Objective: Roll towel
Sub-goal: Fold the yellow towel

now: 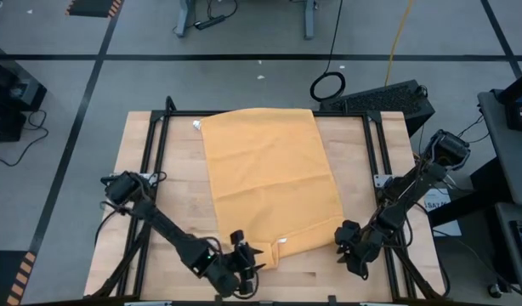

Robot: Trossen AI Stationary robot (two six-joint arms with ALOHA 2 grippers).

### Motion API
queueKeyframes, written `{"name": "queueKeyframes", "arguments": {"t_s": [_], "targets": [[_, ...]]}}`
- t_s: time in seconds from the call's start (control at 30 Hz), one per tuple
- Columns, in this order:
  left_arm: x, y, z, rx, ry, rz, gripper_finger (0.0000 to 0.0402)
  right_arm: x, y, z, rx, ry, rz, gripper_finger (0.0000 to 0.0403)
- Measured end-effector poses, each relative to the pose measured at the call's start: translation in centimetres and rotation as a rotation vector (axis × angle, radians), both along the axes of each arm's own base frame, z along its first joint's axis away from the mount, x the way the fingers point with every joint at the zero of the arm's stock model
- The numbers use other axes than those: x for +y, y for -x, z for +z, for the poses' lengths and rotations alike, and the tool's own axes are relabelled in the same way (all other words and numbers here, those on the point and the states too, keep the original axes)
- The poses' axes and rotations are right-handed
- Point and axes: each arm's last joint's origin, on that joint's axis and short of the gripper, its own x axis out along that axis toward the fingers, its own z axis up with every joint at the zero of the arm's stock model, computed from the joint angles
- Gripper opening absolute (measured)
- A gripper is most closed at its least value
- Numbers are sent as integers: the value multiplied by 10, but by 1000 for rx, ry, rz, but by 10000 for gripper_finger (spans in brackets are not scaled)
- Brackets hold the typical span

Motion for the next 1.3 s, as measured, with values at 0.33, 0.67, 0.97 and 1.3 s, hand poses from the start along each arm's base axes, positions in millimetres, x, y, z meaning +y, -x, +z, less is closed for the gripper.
{"name": "queueKeyframes", "arguments": {"t_s": [0.33,0.67,0.97,1.3], "targets": [[36,-26,-10,156,-17,-190,180,-2,-1,0,-51,56,-32,153],[40,-32,-19,201,-114,-371,180,-1,-2,0,-59,46,-31,153],[38,-31,-29,260,-108,-513,130,-2,-3,1,-90,61,-69,153],[34,-15,-20,352,33,-426,39,-4,-5,2,-140,88,-149,153]]}}
